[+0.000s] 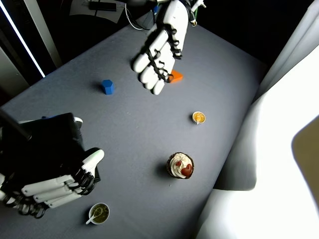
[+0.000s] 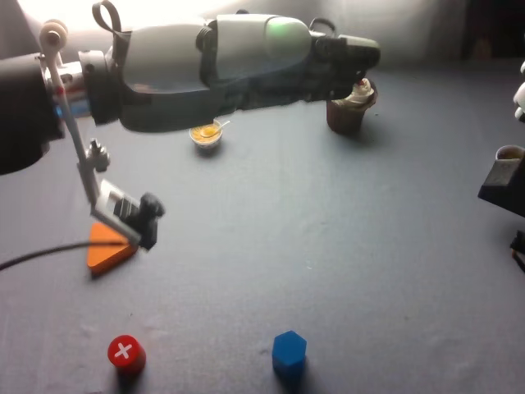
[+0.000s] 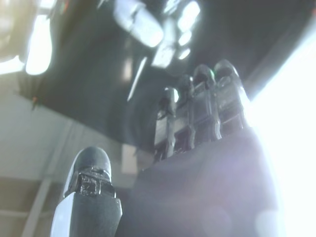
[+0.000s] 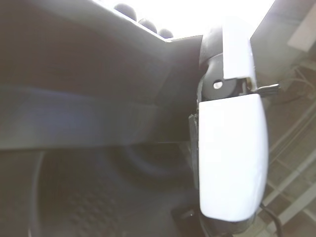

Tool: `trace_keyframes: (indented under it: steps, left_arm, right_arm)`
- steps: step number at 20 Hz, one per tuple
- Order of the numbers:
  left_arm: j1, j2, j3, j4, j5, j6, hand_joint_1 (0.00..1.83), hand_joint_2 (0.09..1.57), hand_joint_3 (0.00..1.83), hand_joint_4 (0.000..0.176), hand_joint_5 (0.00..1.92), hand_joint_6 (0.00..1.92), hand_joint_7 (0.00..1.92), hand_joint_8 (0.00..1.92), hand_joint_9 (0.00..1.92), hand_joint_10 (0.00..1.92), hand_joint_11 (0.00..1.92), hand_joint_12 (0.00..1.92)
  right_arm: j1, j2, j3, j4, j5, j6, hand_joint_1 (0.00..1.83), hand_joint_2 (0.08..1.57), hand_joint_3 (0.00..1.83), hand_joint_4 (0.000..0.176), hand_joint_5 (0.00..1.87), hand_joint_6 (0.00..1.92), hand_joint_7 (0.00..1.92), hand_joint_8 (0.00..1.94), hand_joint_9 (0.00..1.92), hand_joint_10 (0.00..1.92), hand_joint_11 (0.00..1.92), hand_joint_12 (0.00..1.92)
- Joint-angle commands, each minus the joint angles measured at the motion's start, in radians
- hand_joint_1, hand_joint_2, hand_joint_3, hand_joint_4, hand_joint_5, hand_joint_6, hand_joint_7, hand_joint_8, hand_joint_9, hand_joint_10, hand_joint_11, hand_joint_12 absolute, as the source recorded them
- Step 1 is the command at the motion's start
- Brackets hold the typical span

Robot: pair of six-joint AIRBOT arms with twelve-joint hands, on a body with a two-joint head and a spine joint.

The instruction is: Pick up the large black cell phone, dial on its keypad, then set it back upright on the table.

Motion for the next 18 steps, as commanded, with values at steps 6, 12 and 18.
trace_keyframes:
  steps: [6, 12, 18]
  left_arm:
    - [0.0, -0.002, 0.037, 0.007, 0.067, -0.203, 0.0, 1.2, 0.0, 0.031, 0.17, 0.0, 0.21, 0.01, 0.17, 0.01, 0.1, 0.07]
    - [0.002, 0.015, 0.063, 0.027, 0.078, -0.25, 0.0, 1.2, 0.0, 0.035, 0.16, 0.0, 0.2, 0.0, 0.17, 0.0, 0.11, 0.09]
    - [0.014, 0.021, 0.066, 0.033, 0.076, -0.249, 0.0, 1.2, 0.0, 0.029, 0.18, 0.0, 0.19, 0.0, 0.2, 0.0, 0.0, 0.41]
  right_arm:
    - [0.031, -0.015, 0.027, -0.063, 0.022, 0.042, 1.26, 1.12, 0.0, 0.0, 1.0, 0.74, 0.99, 1.23, 1.01, 1.25, 0.95, 1.47]
    - [0.069, -0.032, 0.061, -0.13, -0.035, 0.042, 1.25, 1.12, 0.0, 0.0, 1.07, 0.67, 0.94, 1.26, 0.96, 1.16, 0.92, 1.43]
    - [0.111, -0.084, 0.142, -0.132, -0.031, 0.036, 1.25, 1.12, 0.0, 0.0, 0.99, 0.8, 0.99, 1.18, 1.02, 1.13, 0.98, 1.36]
